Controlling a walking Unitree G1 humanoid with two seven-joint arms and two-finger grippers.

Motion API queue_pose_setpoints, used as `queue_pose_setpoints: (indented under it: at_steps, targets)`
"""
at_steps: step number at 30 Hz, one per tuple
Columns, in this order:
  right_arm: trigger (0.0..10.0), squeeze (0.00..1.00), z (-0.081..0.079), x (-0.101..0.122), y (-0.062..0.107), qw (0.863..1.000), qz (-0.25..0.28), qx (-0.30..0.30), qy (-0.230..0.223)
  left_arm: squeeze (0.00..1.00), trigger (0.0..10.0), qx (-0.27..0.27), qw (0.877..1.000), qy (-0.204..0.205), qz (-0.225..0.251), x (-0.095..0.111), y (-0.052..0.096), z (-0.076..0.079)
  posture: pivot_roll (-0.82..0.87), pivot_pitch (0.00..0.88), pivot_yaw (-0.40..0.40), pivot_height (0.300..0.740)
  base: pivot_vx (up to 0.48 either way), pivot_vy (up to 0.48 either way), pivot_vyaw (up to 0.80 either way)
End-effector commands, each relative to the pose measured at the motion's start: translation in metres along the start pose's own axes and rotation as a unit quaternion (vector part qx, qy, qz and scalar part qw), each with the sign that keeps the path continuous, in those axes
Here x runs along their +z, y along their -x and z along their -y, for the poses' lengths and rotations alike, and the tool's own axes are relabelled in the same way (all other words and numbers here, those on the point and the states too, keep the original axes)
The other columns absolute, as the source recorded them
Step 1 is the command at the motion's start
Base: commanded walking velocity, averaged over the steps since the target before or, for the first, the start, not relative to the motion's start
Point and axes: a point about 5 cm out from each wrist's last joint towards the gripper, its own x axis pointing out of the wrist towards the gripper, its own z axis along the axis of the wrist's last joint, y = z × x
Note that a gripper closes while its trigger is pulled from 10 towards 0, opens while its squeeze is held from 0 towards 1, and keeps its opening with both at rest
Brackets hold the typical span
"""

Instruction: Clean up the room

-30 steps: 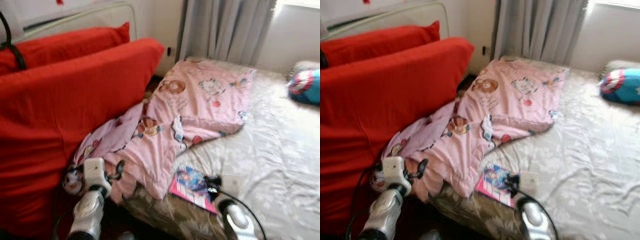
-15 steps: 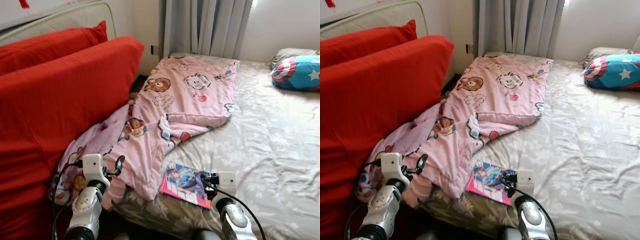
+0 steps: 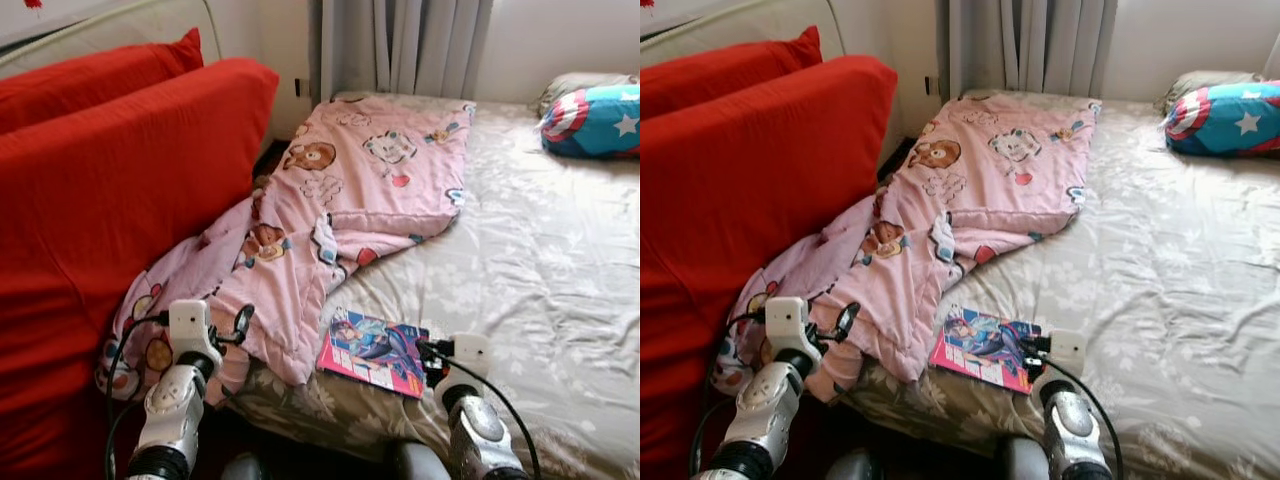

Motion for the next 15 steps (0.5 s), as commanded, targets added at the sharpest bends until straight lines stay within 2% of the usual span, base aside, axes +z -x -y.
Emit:
queue_pose_setpoints:
  at_steps: [1,4,7,13,15]
  targets:
    - [10.0,0.00,-0.001,-0.004,0.000,1.000,-0.015,0.000,-0.016,0.00,10.0,0.002,1.000,-0.006,-0.001,0.002,0.002,-0.005,-0.01,0.158,0.026,0.615,0.000,0.000,0.00]
    - [10.0,0.00,-0.001,-0.006,0.000,0.999,-0.024,-0.001,-0.033,0.00,10.0,0.007,1.000,-0.013,0.007,0.006,0.006,-0.010,0.03,0.215,0.025,0.615,0.000,0.000,0.00]
    - [10.0,0.00,-0.005,-0.005,-0.002,0.999,-0.027,0.008,-0.029,0.00,10.0,0.010,1.000,-0.017,0.019,0.014,0.009,-0.014,0.04,0.275,0.027,0.615,0.000,0.000,0.00]
    - [10.0,0.00,-0.006,0.001,-0.005,0.999,-0.019,0.005,-0.041,0.00,10.0,0.015,0.999,-0.022,0.020,0.015,0.017,-0.017,0.05,0.341,0.034,0.615,0.000,0.000,0.00]
    - [10.0,0.00,-0.005,0.000,-0.004,0.999,-0.020,0.003,-0.043,0.00,10.0,0.014,0.999,-0.026,0.015,0.014,0.024,-0.017,0.07,0.371,0.037,0.615,0.000,0.000,0.00]
